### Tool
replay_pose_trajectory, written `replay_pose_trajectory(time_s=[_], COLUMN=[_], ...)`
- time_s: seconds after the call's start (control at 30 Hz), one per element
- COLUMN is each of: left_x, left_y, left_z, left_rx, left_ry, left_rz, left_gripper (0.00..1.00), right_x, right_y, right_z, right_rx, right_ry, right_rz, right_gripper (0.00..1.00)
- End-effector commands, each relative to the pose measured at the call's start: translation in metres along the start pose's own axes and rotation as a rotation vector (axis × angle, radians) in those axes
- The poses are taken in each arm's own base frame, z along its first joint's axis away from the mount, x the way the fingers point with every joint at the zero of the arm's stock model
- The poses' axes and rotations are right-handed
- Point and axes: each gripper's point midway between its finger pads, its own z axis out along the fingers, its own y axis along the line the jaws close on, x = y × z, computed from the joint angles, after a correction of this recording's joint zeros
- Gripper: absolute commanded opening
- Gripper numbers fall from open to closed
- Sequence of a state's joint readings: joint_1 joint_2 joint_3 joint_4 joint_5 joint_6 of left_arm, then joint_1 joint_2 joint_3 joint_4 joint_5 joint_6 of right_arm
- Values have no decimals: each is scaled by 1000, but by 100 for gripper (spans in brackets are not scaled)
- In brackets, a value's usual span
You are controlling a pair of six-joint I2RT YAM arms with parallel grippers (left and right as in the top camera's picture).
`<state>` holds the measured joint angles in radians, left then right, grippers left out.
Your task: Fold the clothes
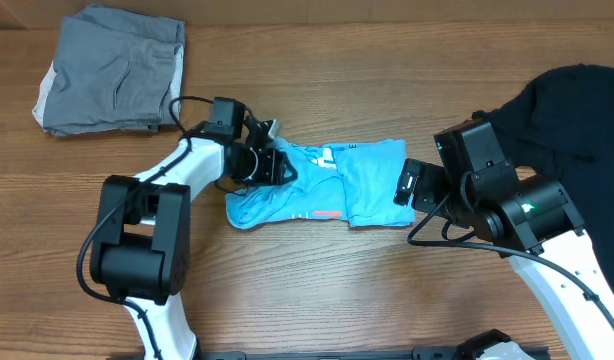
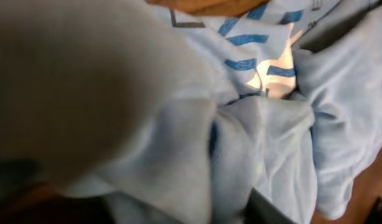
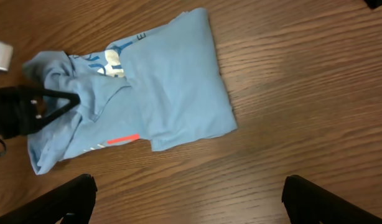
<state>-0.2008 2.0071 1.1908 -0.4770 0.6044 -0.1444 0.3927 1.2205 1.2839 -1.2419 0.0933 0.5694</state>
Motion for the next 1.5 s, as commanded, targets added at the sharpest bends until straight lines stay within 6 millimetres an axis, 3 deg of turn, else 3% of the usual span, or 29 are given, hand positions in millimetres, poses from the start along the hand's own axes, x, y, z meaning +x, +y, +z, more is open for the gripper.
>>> replay_pose_trajectory(time_s=[0.0, 0.13, 0.27, 0.47, 0.67, 0.87, 1.1, 1.27, 1.47], left_x=[24, 27, 35, 38, 33, 27, 4, -7, -6], left_y=[26, 52, 87, 137, 158, 149, 111, 73, 33], left_z=[21, 15, -4, -59, -122, -162, -192, -189, -162], left_rx=[-120, -265, -423, -657, -831, -904, -940, -919, -913], left_ry=[71, 66, 79, 112, 124, 139, 112, 116, 146], left_rz=[-45, -112, -201, -307, -442, -515, -492, -411, -281], left_gripper=[8, 4, 4, 4, 4, 4, 4, 4, 4], right_x=[-4, -4, -4, -4, -4, -4, -4, -4, -4], right_y=[0, 0, 0, 0, 0, 0, 0, 0, 0], right_z=[-1, -1, -1, -1, -1, -1, -1, -1, -1], right_rx=[3, 3, 3, 3, 3, 3, 3, 3, 3], right_ry=[-15, -15, -15, -15, -15, -15, -15, -15, -15], right_rz=[7, 7, 7, 7, 7, 7, 7, 7, 7], right_gripper=[100, 100, 100, 100, 100, 100, 100, 100, 100])
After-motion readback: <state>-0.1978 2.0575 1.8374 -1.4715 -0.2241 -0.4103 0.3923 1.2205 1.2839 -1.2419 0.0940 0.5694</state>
